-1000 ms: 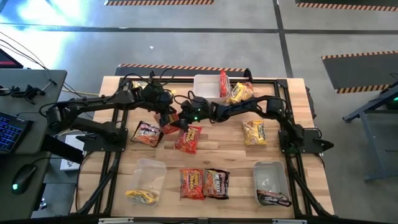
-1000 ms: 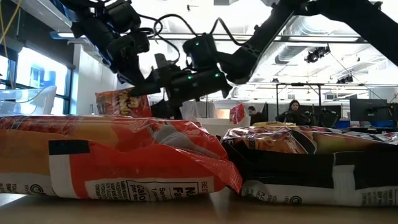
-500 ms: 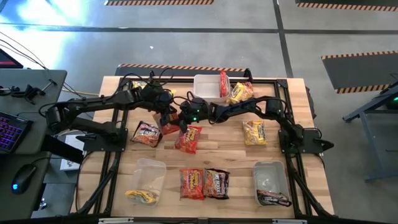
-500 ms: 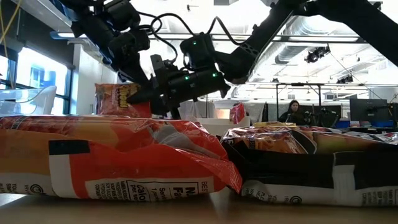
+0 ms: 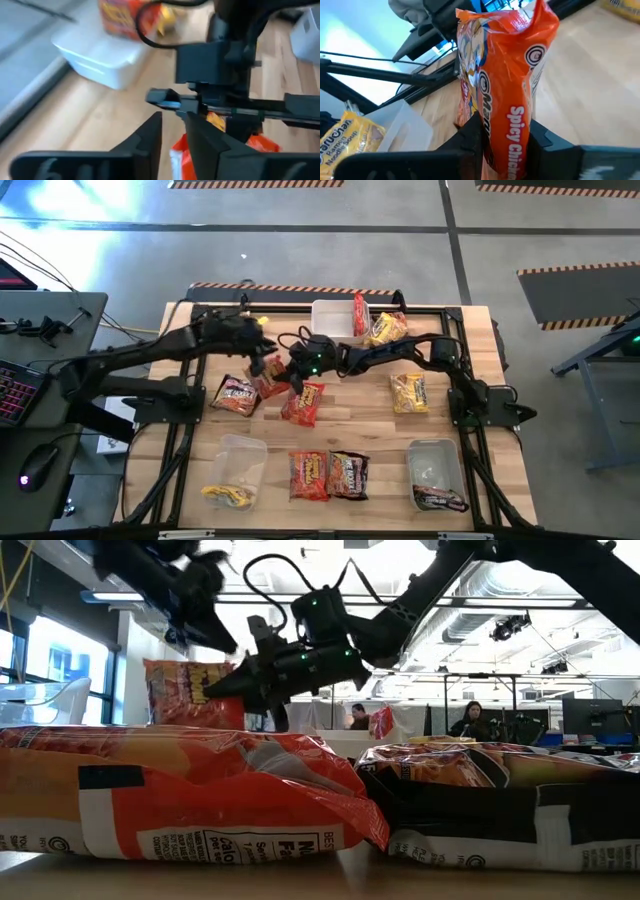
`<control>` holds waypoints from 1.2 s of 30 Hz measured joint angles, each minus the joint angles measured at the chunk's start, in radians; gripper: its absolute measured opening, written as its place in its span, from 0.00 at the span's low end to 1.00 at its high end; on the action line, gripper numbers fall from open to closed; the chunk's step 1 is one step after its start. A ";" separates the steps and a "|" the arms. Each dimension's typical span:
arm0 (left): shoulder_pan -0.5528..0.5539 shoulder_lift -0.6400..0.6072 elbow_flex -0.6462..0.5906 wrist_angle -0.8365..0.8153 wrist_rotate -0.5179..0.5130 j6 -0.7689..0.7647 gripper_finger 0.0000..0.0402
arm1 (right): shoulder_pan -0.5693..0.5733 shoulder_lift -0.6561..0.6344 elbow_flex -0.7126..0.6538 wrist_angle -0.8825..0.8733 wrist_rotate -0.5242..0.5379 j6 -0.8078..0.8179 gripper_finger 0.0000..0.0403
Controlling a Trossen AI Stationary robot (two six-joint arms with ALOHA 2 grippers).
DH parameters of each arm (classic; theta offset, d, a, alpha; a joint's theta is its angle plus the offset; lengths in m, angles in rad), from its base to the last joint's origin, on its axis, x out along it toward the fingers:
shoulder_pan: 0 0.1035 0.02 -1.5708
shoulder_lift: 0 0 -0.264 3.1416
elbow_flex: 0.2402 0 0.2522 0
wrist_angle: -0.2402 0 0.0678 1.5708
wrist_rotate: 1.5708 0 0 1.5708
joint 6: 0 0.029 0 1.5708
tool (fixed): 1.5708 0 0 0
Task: Sort Maruchan noodles
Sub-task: Put the orange noodle pack into the white bin
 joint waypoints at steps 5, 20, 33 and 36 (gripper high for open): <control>-0.015 -0.207 -0.178 0.256 -0.082 -0.061 0.26 | -0.025 -0.091 0.000 -0.175 0.007 -0.050 0.15; -0.049 -0.408 -0.532 0.682 -0.106 -0.139 0.23 | -0.163 -0.396 0.314 -1.257 0.505 -0.013 0.15; -0.074 -0.410 -0.540 0.761 -0.091 -0.108 0.23 | -0.308 -0.138 0.721 -1.842 0.579 0.244 0.15; -0.074 -0.410 -0.540 0.751 -0.091 -0.104 0.23 | -0.332 -0.106 0.728 -1.840 0.557 0.273 0.15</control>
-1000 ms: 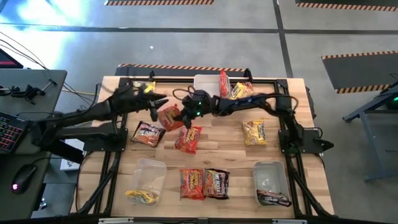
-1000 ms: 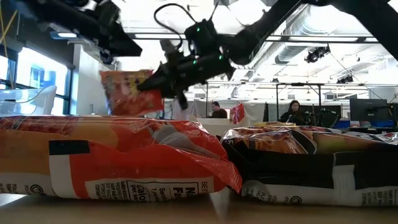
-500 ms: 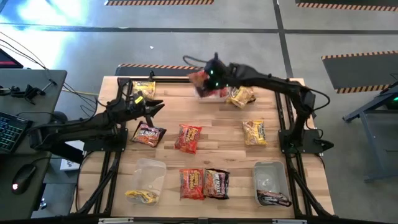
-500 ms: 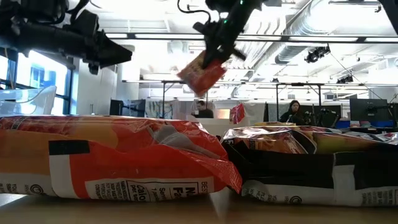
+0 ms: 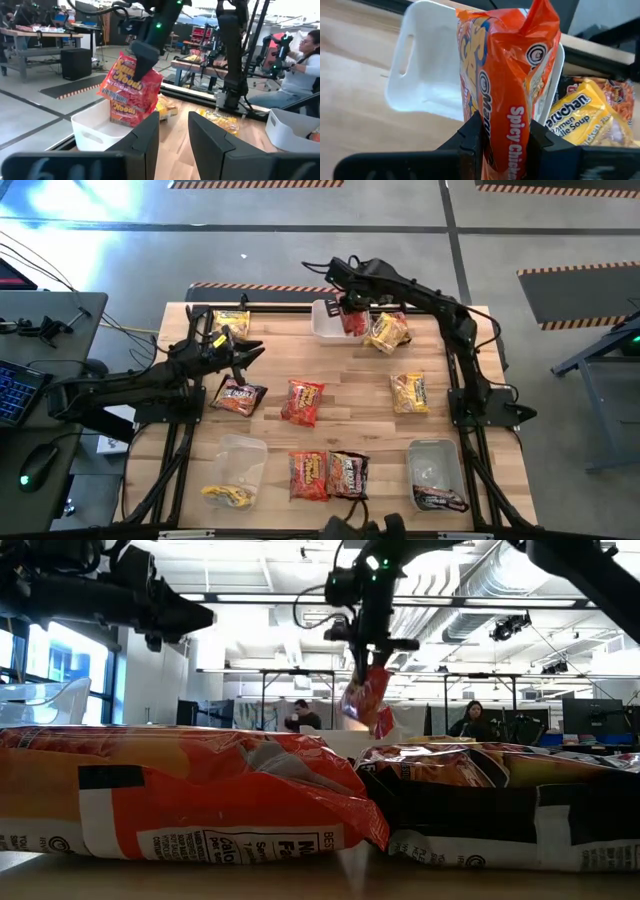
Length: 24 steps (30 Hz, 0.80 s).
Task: Sort Maruchan noodles
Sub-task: Put the orange noodle pack into the white bin
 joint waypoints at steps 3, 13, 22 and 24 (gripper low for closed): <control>0.000 0.000 0.000 -0.008 0.000 0.000 0.23 | -0.024 0.037 -0.003 -0.005 -0.004 0.022 0.15; 0.000 0.001 0.000 -0.013 0.000 0.020 0.23 | -0.047 0.094 -0.003 -0.018 0.003 0.049 0.15; 0.000 0.000 0.000 -0.016 0.001 0.020 0.23 | -0.048 0.141 -0.004 -0.013 0.002 0.045 0.16; 0.000 0.001 0.000 -0.018 0.001 0.020 0.23 | -0.047 0.146 -0.004 -0.013 0.003 0.045 0.18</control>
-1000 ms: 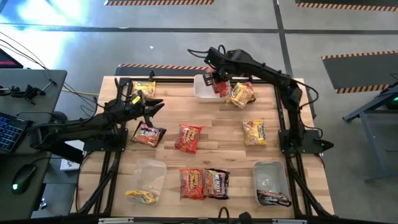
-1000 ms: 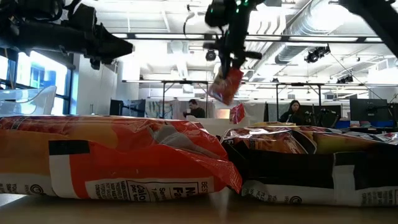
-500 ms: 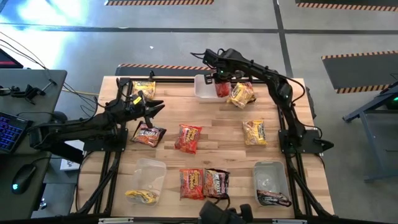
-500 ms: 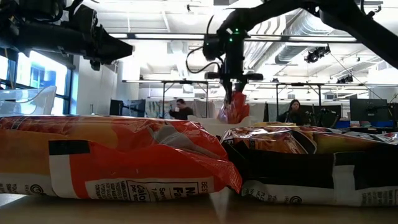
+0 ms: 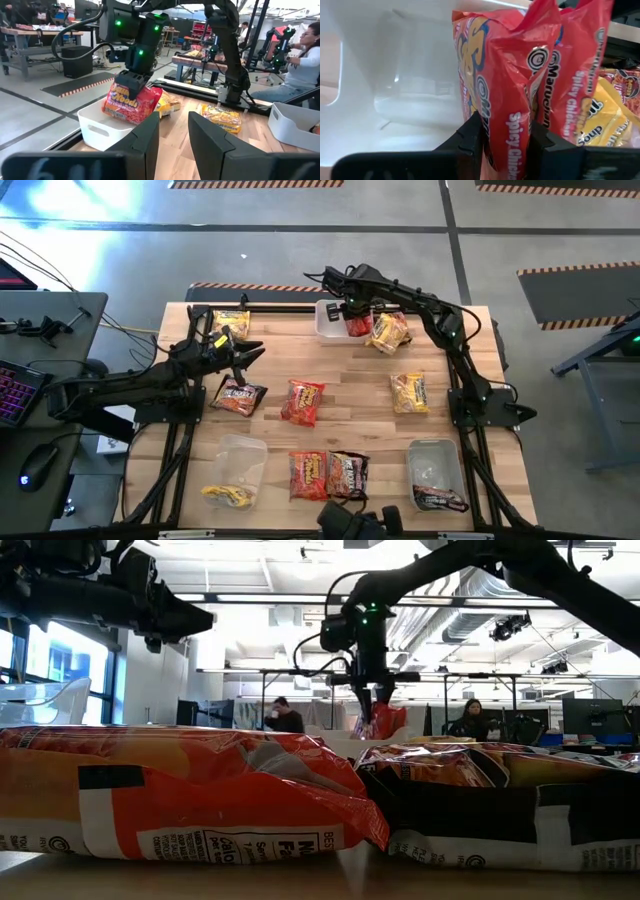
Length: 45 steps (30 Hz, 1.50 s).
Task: Sort Maruchan noodles
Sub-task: Put the orange noodle pack into the white bin
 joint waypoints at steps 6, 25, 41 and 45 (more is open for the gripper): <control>0.000 0.000 0.000 -0.002 0.000 0.000 0.23 | 0.000 0.000 0.000 0.008 0.020 -0.036 0.31; 0.000 0.000 0.000 -0.011 0.000 0.000 0.23 | 0.004 -0.001 0.015 0.114 -0.002 -0.196 0.45; 0.000 0.000 0.000 -0.012 0.000 -0.001 0.23 | -0.007 -0.001 0.015 0.032 -0.112 -0.445 0.28; 0.000 0.000 0.000 -0.012 0.000 -0.002 0.23 | -0.008 -0.001 0.015 0.030 -0.124 -0.426 0.21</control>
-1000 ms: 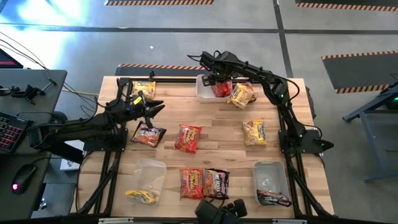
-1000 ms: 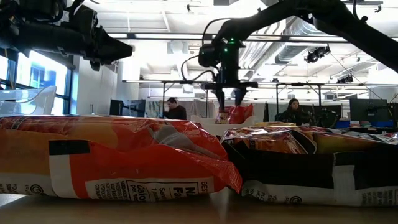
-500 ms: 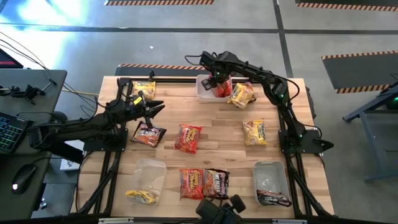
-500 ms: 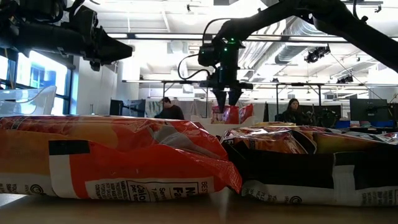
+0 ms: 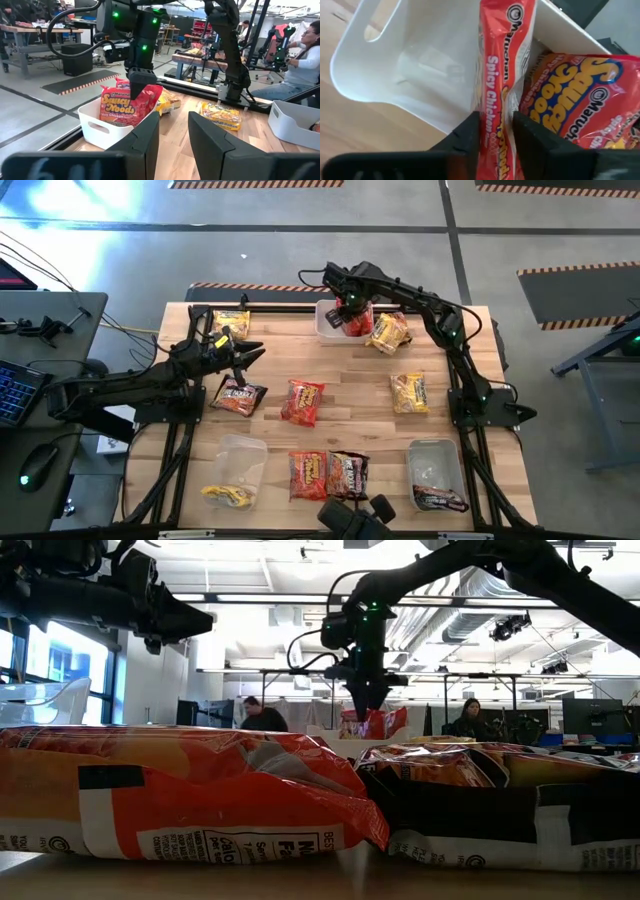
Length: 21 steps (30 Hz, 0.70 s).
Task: Sort Maruchan noodles
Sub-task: Put the orange noodle pack into the white bin
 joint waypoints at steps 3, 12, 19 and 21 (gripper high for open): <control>0.000 0.000 0.000 -0.003 0.000 0.000 0.23 | -0.002 0.000 0.000 -0.004 -0.009 0.040 0.12; 0.000 0.000 0.000 -0.020 0.000 0.001 0.23 | -0.013 -0.001 0.000 -0.006 -0.046 0.161 0.02; 0.000 0.000 0.000 -0.020 0.000 0.001 0.23 | -0.028 -0.001 0.076 -0.067 -0.055 0.281 0.01; 0.000 0.000 0.000 -0.020 0.000 0.001 0.23 | -0.032 -0.002 0.104 -0.093 -0.055 0.305 0.01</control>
